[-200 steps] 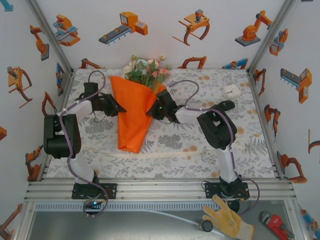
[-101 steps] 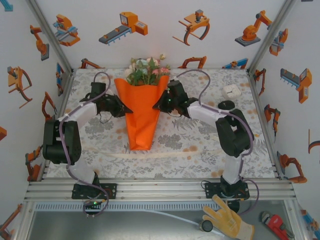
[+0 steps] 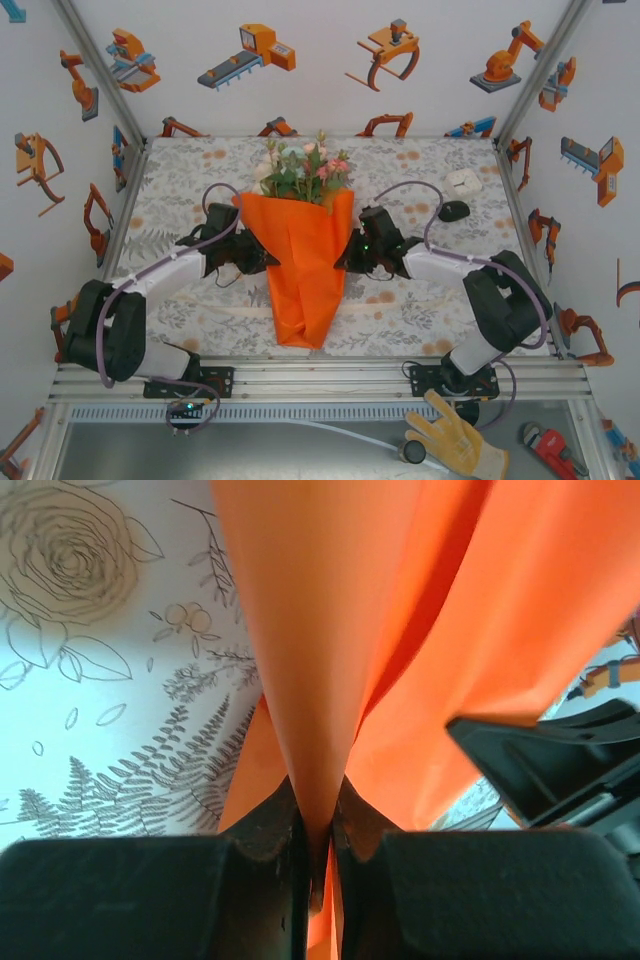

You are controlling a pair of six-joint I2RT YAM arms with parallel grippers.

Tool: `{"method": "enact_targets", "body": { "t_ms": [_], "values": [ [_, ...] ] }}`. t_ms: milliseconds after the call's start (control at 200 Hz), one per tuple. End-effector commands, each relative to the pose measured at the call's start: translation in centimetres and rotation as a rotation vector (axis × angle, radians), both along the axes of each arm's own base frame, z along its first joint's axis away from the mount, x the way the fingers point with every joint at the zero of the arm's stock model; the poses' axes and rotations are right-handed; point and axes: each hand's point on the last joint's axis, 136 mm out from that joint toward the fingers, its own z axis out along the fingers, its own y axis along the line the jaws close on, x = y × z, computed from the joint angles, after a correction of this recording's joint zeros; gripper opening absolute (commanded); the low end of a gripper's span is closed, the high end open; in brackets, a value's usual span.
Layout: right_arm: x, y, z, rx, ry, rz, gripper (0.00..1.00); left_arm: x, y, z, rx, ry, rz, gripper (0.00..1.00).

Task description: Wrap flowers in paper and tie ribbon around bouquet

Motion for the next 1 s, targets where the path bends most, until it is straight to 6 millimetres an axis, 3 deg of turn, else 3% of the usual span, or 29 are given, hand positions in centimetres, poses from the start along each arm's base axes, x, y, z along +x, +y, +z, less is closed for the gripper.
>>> {"method": "enact_targets", "body": {
  "t_ms": [0,180,385,456,541,676,756,871,991],
  "values": [
    [1.1,0.2,0.9,0.039,-0.080,-0.046,0.16,2.1,-0.3,0.5,0.008,-0.071,-0.017,0.18],
    [1.8,-0.2,-0.8,-0.054,-0.075,-0.019,0.22,2.0,-0.3,-1.4,0.003,-0.035,0.007,0.18],
    [3.2,1.3,-0.5,-0.017,-0.068,-0.013,0.29,0.8,1.2,-2.7,0.046,0.000,0.072,0.31],
    [3.7,1.8,0.2,0.021,-0.075,-0.036,0.40,0.7,1.8,-2.6,0.075,-0.020,0.078,0.35],
    [3.9,1.7,0.5,0.028,-0.077,-0.053,0.57,0.8,2.4,-2.2,0.126,-0.043,0.059,0.51],
    [3.2,-0.1,0.5,-0.051,-0.098,-0.069,0.78,0.9,4.5,-0.6,0.268,-0.098,0.054,0.75],
    [2.4,-1.2,0.7,-0.087,-0.112,-0.061,0.85,1.0,5.4,1.1,0.320,-0.157,0.039,0.87],
    [1.3,-2.1,2.0,-0.080,-0.144,-0.050,0.89,0.5,5.6,3.8,0.351,-0.223,-0.018,0.92],
    [-0.1,-2.4,4.6,-0.028,-0.173,-0.044,0.88,-1.3,3.8,6.9,0.253,-0.300,-0.101,0.91]
  ]
}}
